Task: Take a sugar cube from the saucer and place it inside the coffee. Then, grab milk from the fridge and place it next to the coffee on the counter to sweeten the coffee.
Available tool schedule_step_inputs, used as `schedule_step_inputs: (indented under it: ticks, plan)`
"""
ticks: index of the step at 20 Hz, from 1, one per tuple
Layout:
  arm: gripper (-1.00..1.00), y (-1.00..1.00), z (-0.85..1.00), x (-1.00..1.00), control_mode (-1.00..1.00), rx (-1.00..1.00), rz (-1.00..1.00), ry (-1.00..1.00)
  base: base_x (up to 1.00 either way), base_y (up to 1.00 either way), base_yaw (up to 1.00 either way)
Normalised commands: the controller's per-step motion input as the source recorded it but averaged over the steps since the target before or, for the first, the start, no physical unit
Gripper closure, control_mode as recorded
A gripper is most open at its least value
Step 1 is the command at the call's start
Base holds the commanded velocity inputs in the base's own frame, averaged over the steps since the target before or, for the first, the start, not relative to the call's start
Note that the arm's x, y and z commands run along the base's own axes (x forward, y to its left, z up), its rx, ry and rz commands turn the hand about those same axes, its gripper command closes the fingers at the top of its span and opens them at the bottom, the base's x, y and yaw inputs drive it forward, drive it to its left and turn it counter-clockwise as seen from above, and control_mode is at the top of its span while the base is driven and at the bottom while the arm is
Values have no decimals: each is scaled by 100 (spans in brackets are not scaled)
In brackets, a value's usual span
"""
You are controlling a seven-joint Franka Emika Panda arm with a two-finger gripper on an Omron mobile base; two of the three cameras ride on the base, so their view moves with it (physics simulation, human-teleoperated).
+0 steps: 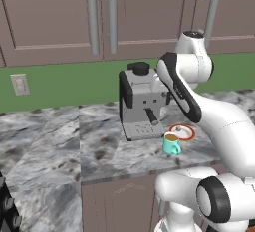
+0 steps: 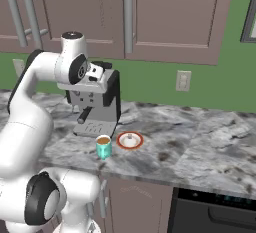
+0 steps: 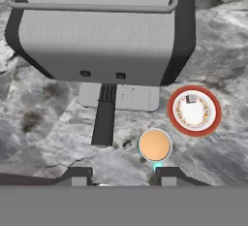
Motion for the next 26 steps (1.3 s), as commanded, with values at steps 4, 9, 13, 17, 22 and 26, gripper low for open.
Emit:
schedule_step_inputs:
  ticks: [4,9,13,17,22,26]
  plan:
    - [-100,-34,-5,-10,-100,7,0,-1,0,0,0]
    - [-100,-96,-28,-85,-100,27,0,-20,0,0,0]
    - [-100,-100,-40,-41,-100,19,11,-17,0,0,0]
    - [-100,-100,-49,-3,-100,6,32,-10,0,0,0]
    - [-100,-53,-45,0,-100,11,49,-11,0,0,0]
    - [-100,-24,-33,4,-100,13,44,-16,0,0,0]
